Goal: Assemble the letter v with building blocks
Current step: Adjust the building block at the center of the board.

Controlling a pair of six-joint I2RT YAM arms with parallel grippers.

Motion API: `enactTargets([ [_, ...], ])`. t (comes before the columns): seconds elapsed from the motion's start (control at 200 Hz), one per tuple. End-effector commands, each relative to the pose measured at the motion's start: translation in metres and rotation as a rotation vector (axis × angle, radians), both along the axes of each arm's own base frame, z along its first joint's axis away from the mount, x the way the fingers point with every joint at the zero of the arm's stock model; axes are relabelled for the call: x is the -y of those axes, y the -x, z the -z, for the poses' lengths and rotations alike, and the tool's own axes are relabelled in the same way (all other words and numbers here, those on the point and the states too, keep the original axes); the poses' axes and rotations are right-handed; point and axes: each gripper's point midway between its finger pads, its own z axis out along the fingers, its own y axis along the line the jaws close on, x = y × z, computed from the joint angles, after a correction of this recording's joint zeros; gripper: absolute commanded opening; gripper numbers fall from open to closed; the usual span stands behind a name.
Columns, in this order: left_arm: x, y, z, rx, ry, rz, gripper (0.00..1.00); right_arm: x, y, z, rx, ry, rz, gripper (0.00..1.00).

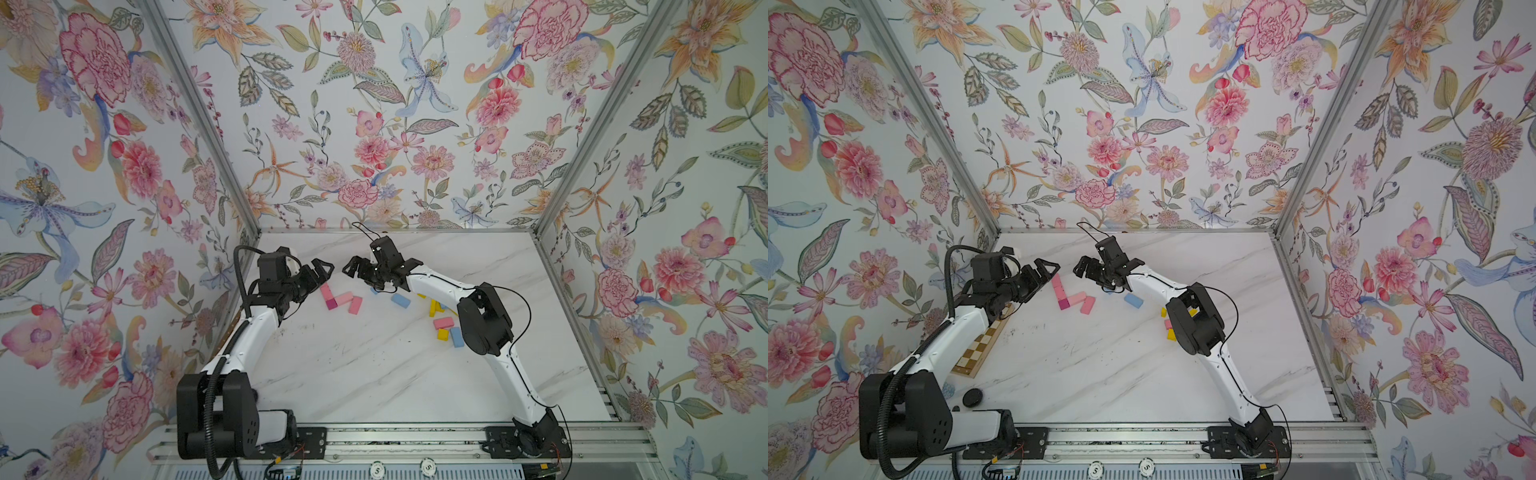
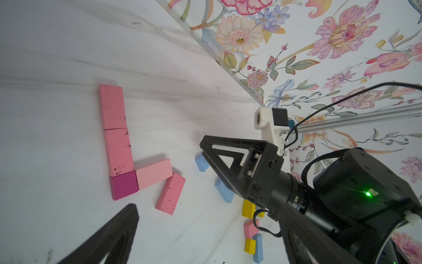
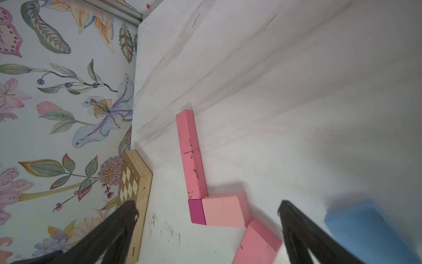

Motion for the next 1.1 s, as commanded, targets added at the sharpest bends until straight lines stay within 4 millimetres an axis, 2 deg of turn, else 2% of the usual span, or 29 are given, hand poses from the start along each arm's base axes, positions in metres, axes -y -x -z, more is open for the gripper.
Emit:
enactTargets([
  [0.0,-0.003,0.008,0.000,0.014,-0.031,-0.003,0.99,-0.008,-0.005,0.012,-0.058,-0.057,0.027,0.99],
  [0.155,-0.009,0.013,0.001,0.015,-0.051,-0.016,0.99,-0.014,-0.006,0.023,-0.091,-0.071,0.037,0.99],
  [0.215,-0.009,0.014,0.003,0.011,-0.054,-0.013,0.99,-0.010,-0.005,0.029,-0.098,-0.037,0.054,0.99],
  [0.34,-0.009,0.016,0.006,0.008,-0.060,-0.009,0.99,0.019,-0.007,0.047,-0.122,0.045,0.149,0.99],
  [0.52,-0.003,0.017,0.016,-0.006,-0.073,0.018,0.99,0.073,-0.015,0.048,-0.085,0.146,0.262,0.99],
  [0.751,0.017,0.020,0.031,-0.049,-0.254,0.087,0.99,0.130,-0.021,0.019,0.004,0.218,0.297,0.99],
  [0.941,0.045,0.024,0.063,-0.128,-0.529,0.190,0.99,0.160,-0.021,-0.026,0.082,0.209,0.247,0.99],
  [1.021,0.057,0.022,0.078,-0.152,-0.610,0.230,0.99,0.173,-0.013,-0.046,0.120,0.209,0.237,0.99],
  [1.036,0.060,0.021,0.080,-0.154,-0.626,0.238,0.99,0.187,-0.019,-0.049,0.122,0.209,0.264,0.99],
  [1.081,0.068,0.019,0.082,-0.147,-0.666,0.263,0.99,0.201,-0.017,-0.055,0.127,0.210,0.277,0.99],
  [1.096,0.071,0.019,0.093,-0.171,-0.685,0.278,0.98,0.206,-0.016,-0.058,0.130,0.207,0.284,0.99],
])
